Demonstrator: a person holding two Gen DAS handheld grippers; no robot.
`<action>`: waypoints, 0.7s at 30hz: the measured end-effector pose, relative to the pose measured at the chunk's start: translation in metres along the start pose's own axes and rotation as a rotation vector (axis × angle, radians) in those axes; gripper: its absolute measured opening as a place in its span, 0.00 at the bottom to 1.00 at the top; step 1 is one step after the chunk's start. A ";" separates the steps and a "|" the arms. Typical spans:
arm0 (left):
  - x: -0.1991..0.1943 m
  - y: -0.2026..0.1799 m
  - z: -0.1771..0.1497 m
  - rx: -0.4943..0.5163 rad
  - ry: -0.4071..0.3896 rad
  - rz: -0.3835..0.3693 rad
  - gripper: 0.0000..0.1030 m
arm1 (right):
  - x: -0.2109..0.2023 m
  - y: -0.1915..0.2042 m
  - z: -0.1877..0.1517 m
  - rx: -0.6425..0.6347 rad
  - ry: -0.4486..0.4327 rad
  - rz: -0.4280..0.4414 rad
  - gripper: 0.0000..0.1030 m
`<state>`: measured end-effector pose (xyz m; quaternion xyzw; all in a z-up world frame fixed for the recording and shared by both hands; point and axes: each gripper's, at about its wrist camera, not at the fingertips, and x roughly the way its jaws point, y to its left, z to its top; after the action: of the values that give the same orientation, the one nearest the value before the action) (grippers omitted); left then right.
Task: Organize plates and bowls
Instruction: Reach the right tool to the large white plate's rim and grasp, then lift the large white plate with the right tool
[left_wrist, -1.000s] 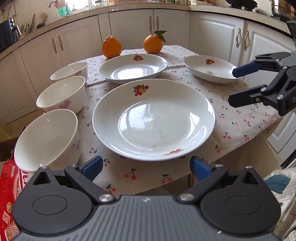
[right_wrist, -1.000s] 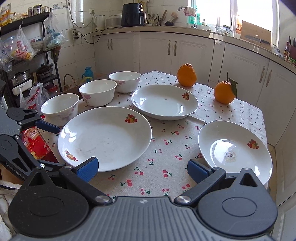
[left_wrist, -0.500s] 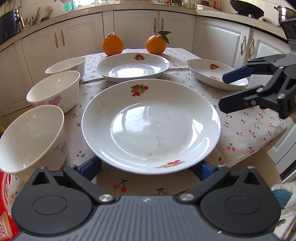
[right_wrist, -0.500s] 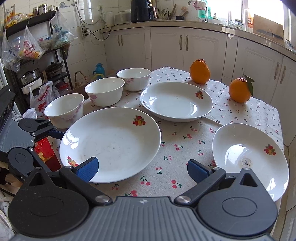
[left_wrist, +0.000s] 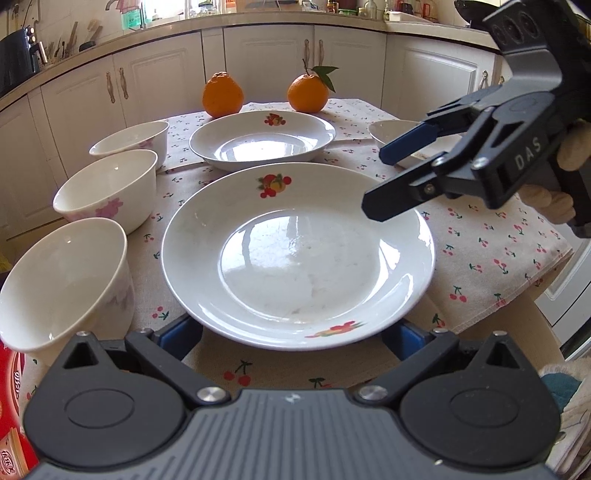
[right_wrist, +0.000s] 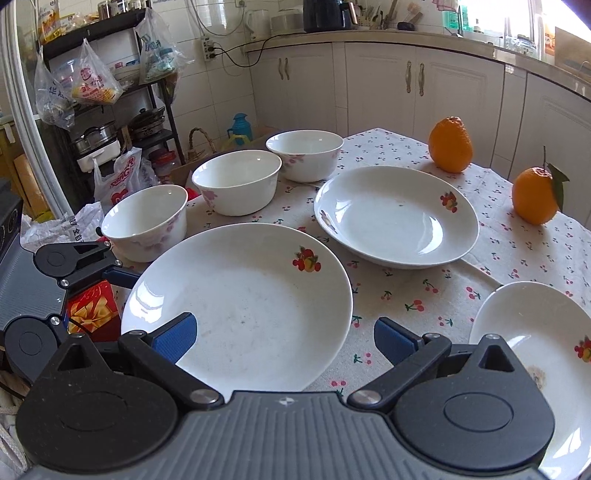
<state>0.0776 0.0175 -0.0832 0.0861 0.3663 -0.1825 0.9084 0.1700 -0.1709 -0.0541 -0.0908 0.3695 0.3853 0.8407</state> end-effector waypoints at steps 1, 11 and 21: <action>0.000 0.000 0.000 0.001 -0.002 -0.001 0.99 | 0.006 -0.003 0.003 0.000 0.012 0.012 1.00; -0.002 0.001 -0.002 0.015 -0.018 -0.010 0.99 | 0.049 -0.025 0.029 0.004 0.077 0.119 1.00; -0.004 0.001 -0.003 0.028 -0.032 -0.016 0.99 | 0.074 -0.035 0.040 0.017 0.127 0.207 0.82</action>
<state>0.0729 0.0200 -0.0828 0.0931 0.3500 -0.1965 0.9112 0.2492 -0.1340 -0.0813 -0.0692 0.4326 0.4605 0.7720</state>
